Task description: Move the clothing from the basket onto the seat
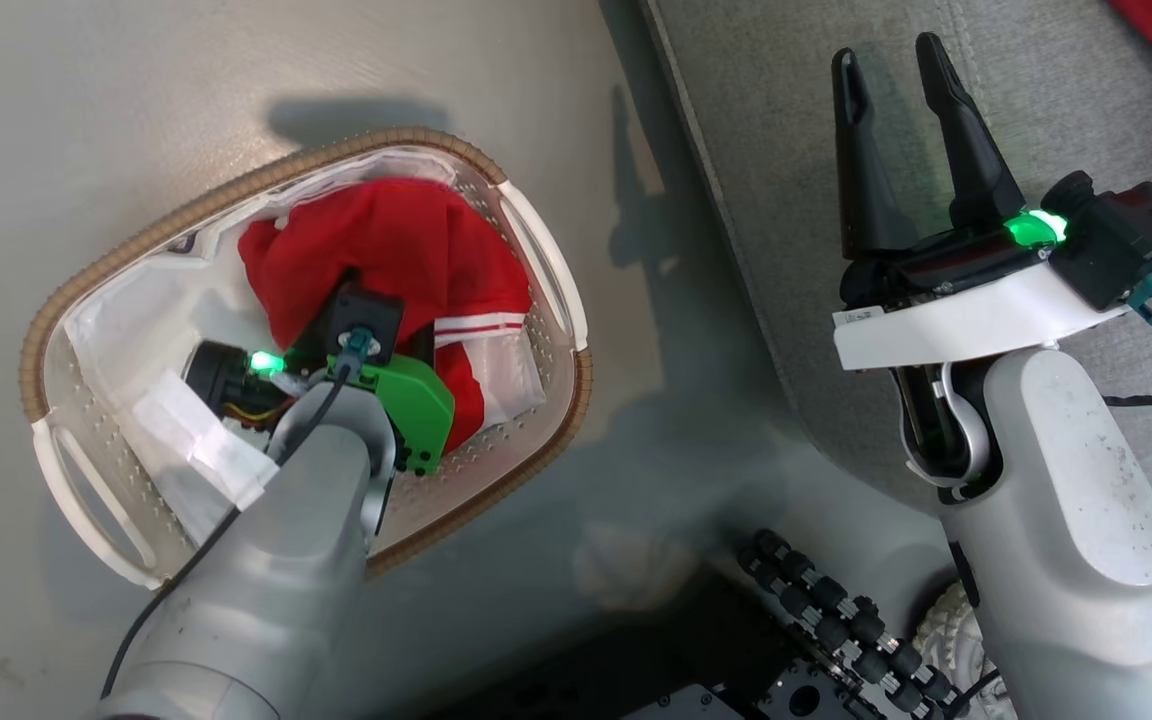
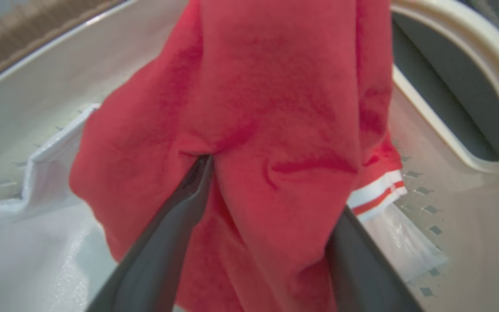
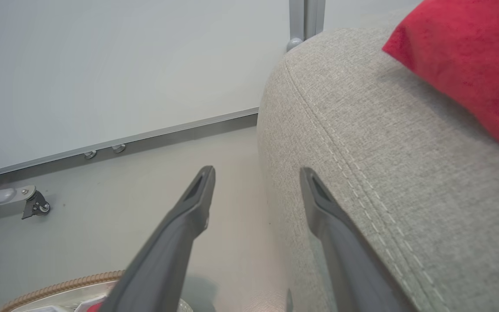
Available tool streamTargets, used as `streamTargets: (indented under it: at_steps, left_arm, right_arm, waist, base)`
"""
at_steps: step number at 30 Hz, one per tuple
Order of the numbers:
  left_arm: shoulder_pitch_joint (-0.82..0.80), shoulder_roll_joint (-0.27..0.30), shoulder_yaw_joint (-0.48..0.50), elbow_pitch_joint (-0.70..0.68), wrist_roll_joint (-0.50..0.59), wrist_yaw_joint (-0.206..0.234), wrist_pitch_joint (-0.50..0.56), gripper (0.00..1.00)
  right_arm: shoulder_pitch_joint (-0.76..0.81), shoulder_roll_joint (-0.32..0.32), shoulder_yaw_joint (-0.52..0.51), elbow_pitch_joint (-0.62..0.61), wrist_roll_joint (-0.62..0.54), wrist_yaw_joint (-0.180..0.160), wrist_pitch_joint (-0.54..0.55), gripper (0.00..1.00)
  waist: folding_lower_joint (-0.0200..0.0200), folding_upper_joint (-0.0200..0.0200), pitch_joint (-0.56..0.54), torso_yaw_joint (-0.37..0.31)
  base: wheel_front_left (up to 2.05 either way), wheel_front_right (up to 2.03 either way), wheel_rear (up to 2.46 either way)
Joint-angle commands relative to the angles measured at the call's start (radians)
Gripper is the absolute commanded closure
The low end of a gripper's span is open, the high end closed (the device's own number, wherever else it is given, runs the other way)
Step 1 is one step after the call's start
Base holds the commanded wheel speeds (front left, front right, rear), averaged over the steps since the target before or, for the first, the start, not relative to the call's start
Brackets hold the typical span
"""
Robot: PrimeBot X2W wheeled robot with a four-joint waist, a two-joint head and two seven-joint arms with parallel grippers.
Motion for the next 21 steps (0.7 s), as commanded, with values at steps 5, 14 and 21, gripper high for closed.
streamTargets:
  at_steps: [5,14,21]
  left_arm:
    - [-0.039,0.007,-0.001,0.029,0.011,-0.041,0.001,0.17]
    - [0.026,0.007,0.014,0.015,-0.039,-0.105,0.001,1.0]
    - [0.116,0.006,0.031,-0.073,-0.042,-0.132,0.001,1.0]
  right_arm:
    - [-0.017,-0.001,0.008,-0.009,0.015,-0.001,-0.004,0.0]
    - [0.003,-0.001,0.016,0.021,0.014,-0.001,-0.004,0.0]
    - [0.033,-0.002,0.013,0.073,-0.01,-0.001,-0.004,0.0]
  waist:
    - [-0.0002,0.0,0.015,-0.005]
    - [-0.0002,0.0,-0.043,0.011]
    - [-0.0002,0.0,-0.155,0.063]
  base:
    - [0.0,0.0,0.0]
    - [0.0,0.0,0.0]
    - [0.0,0.0,0.0]
